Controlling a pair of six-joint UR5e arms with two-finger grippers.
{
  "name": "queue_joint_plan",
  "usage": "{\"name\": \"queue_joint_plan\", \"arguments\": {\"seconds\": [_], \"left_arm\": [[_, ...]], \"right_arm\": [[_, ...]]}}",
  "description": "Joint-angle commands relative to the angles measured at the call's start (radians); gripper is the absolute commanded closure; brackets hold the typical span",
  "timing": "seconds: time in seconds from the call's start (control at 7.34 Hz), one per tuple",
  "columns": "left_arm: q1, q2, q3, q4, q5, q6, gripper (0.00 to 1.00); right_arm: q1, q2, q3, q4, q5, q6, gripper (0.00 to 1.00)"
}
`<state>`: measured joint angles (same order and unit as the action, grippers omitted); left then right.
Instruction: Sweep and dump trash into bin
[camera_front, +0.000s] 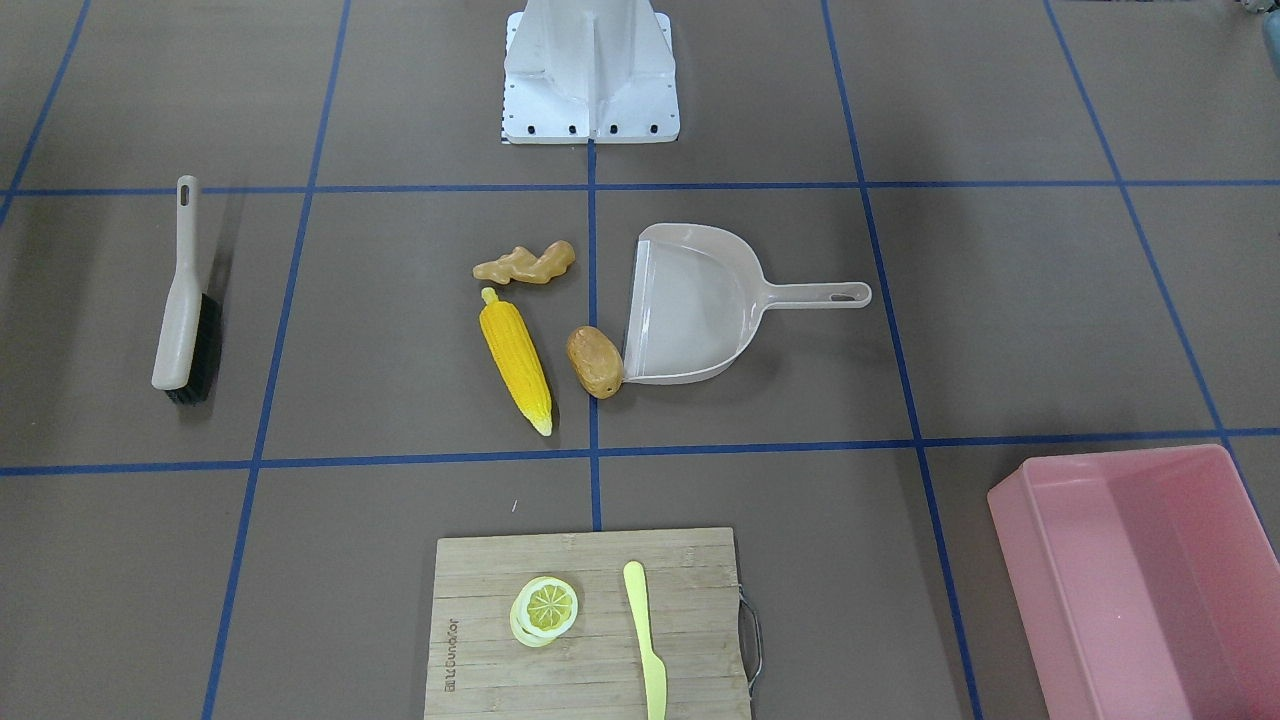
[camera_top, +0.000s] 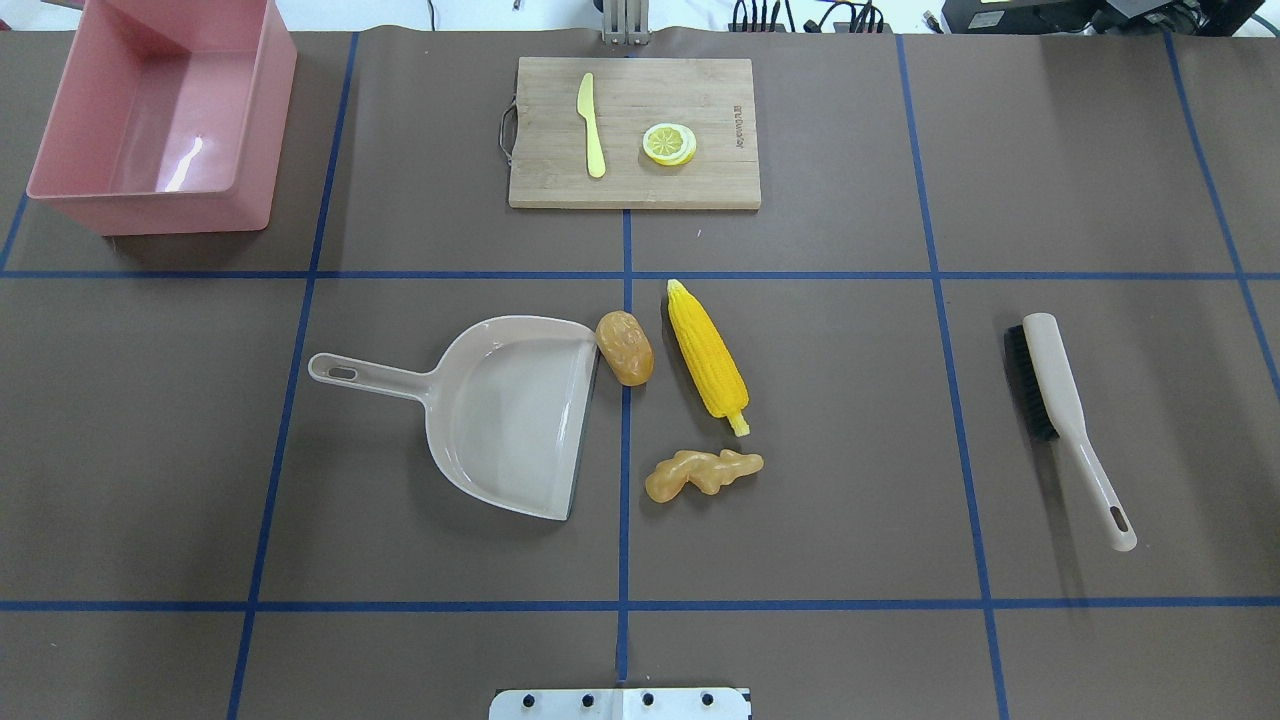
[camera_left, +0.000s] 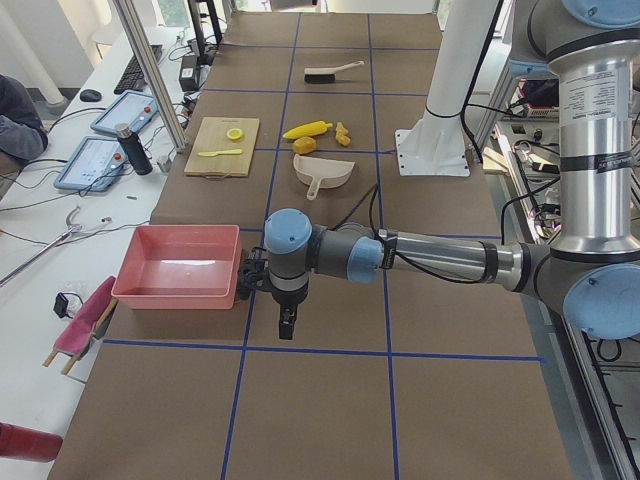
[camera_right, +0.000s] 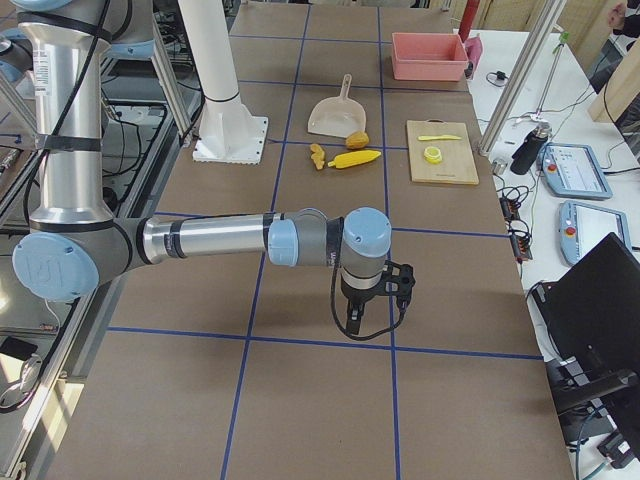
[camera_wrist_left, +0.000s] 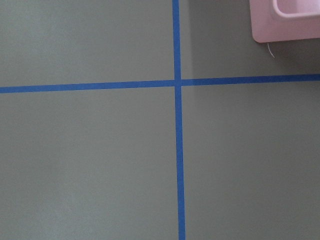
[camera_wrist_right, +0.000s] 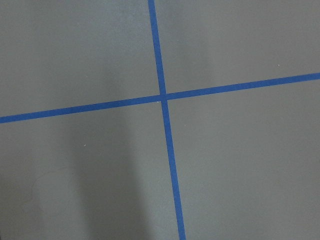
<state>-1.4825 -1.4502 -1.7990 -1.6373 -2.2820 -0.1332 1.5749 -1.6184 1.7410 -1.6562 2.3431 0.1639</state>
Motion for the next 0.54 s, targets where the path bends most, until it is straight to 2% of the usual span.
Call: {"name": "queue_joint_plan", "arguments": {"seconds": [0.0,0.14,0.27,0.41], "left_arm": [[0.017,-0.006,-0.019,-0.027,0.001,0.003,0.01],[0.053,-0.006,-0.016,-0.035,0.006,0.003,0.01],[0.106,-0.012,-0.022,-0.103,0.01,0.003,0.01],[0.193,-0.006,-0.017,-0.263,0.015,0.003,0.01]], "right_arm": [[-0.007,0.0,0.0,-0.001,-0.001,0.002,0.0],[-0.01,0.0,0.002,-0.002,-0.007,0.002,0.0],[-0.01,0.0,0.002,-0.001,-0.001,0.002,0.0],[-0.01,0.0,-0.009,0.001,0.034,-0.004,0.0]]}}
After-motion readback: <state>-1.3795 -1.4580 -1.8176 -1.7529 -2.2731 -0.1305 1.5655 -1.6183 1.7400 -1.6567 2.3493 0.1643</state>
